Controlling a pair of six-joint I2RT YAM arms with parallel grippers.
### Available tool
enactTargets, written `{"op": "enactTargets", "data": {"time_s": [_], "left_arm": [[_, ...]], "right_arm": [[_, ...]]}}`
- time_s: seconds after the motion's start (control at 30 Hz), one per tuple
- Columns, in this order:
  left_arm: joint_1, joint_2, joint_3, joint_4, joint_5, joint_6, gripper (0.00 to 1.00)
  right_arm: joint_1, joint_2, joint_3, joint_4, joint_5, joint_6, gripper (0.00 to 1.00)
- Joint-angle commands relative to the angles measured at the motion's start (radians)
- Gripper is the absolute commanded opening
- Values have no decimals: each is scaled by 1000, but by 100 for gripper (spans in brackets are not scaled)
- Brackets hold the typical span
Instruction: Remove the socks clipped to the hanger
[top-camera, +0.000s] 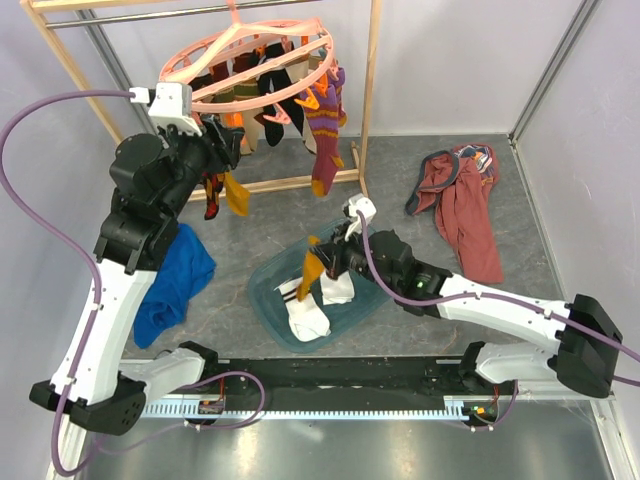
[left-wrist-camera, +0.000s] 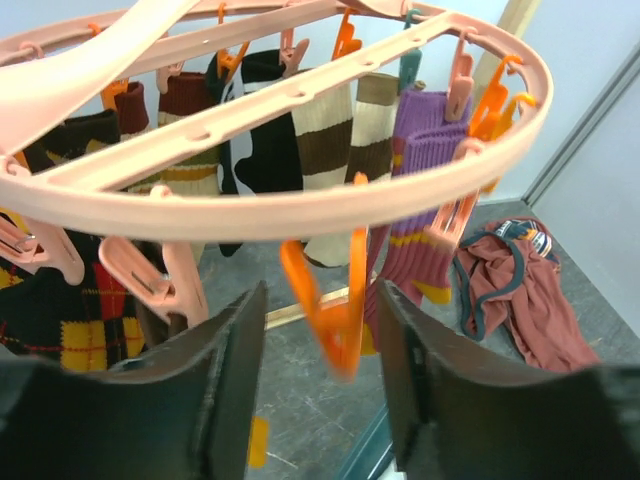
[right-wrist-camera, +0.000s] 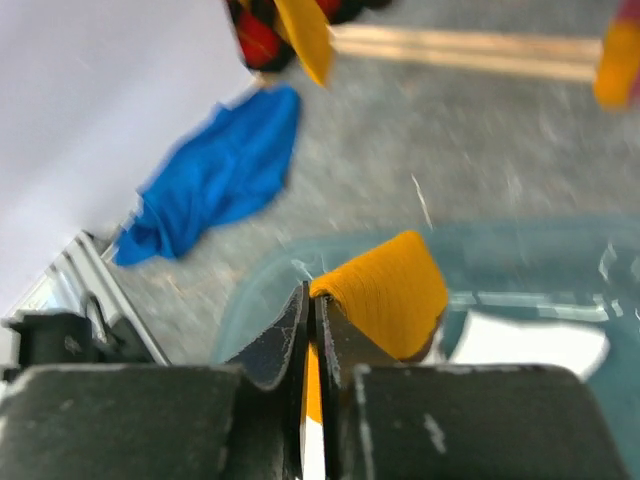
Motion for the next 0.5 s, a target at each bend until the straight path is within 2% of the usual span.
{"op": "enactTargets", "data": {"time_s": [0.0,0.1,0.23,0.27,0.4,0.47], "left_arm": [[2,-60,-32,34,25,43,60],[0,-118,-92,38,-2,49,63],[0,-209,-266,99,-85,35,63],[2,-226,-294,135,-128,35,63],[1,-243,-372,166,-191,38,64],[0,-234,-374,166,-193,37,64]], "right_arm": [[3,-88,-66,-44,38,73,16],[3,-134,-132,-72,70,113,20],[3,-204,-213,-84,133,158,29],[3,-212,-215,-107,145,161,32],[3,-246,-187,-205,208,156,59],[3,-272,-175,-248,241,150,67]]}}
